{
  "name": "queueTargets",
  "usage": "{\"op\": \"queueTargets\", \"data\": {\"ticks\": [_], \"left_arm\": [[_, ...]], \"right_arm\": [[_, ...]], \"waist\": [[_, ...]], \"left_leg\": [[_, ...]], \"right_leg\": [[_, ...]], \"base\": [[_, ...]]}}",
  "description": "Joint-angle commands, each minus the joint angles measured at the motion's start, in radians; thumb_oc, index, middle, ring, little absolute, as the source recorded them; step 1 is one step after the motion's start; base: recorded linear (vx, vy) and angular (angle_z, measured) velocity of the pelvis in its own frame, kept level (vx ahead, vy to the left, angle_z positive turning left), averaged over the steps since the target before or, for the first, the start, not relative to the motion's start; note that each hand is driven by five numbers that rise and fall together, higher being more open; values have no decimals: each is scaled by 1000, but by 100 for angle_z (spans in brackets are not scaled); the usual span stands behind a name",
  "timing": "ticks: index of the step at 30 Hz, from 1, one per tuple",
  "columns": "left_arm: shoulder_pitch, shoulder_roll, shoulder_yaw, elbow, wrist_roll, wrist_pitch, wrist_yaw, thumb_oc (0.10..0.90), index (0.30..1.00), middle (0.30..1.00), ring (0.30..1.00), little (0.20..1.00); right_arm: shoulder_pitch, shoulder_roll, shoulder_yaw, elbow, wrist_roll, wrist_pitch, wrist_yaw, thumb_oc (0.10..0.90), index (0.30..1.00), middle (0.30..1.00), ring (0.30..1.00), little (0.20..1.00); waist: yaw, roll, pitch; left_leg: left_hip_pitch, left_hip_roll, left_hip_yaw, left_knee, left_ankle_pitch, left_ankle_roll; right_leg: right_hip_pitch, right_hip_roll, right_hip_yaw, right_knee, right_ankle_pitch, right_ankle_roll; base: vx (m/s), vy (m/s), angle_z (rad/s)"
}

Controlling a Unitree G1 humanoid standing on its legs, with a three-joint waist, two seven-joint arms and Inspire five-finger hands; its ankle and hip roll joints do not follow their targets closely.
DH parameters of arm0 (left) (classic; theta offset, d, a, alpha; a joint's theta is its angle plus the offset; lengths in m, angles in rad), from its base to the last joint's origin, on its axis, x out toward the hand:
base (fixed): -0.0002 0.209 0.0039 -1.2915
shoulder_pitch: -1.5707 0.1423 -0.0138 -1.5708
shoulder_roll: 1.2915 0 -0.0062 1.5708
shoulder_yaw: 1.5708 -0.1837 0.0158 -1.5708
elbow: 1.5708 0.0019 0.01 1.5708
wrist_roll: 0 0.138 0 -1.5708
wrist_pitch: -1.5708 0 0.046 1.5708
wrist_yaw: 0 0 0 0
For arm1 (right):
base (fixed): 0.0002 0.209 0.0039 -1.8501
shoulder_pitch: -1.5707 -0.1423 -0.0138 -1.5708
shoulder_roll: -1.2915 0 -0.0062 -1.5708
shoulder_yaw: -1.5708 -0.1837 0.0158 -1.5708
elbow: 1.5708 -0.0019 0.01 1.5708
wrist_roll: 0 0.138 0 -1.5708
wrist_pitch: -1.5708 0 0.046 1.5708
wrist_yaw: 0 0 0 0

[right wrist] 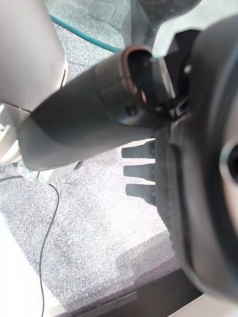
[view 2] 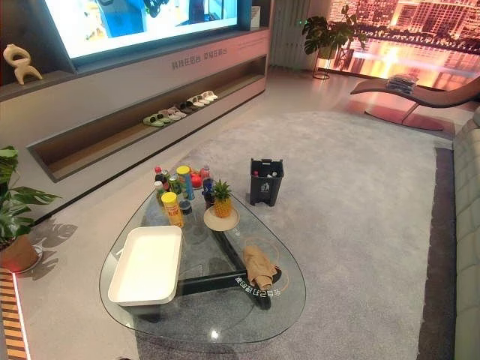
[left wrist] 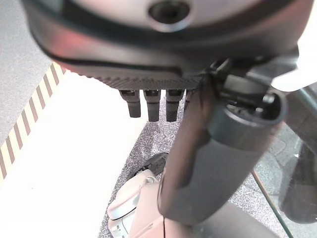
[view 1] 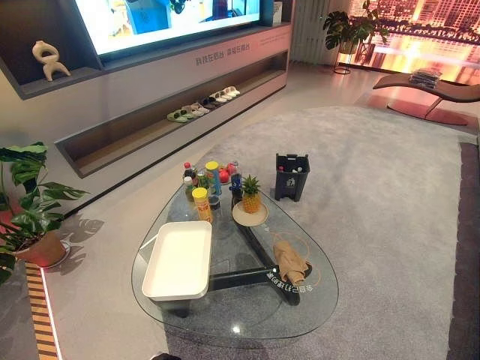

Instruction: Wipe the table with a cloth and put it in the basket.

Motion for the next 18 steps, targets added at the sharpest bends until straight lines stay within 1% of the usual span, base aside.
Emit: {"op": "queueTargets", "data": {"ticks": [1, 12, 18], "left_arm": [[-88, -19, -6, 61, -14, -10, -4, 800, 900, 900, 900, 900], [-85, -16, 7, 63, -26, -7, -4, 800, 900, 900, 900, 900], [-84, -9, 28, 65, -70, -2, 11, 800, 900, 900, 900, 900]], "right_arm": [[-99, -2, 24, 62, -25, 13, 7, 800, 900, 900, 900, 900], [-91, -5, 19, 68, -26, 16, 5, 800, 900, 900, 900, 900], [-88, -16, 6, 70, -24, 29, 9, 800, 900, 900, 900, 900]], "waist": [[3, -17, 47], [1, -16, 48], [-2, -15, 54]], "left_leg": [[16, -40, 6, 6, -46, 33], [15, -41, 6, 6, -45, 32], [4, -39, 8, 6, -39, 29]], "right_leg": [[22, -7, -11, 18, -3, 7], [20, -6, -12, 16, -1, 7], [11, -3, -7, 10, 7, 9]], "base": [[0, 0, 0], [0, 0, 0], [0, 0, 0]]}}
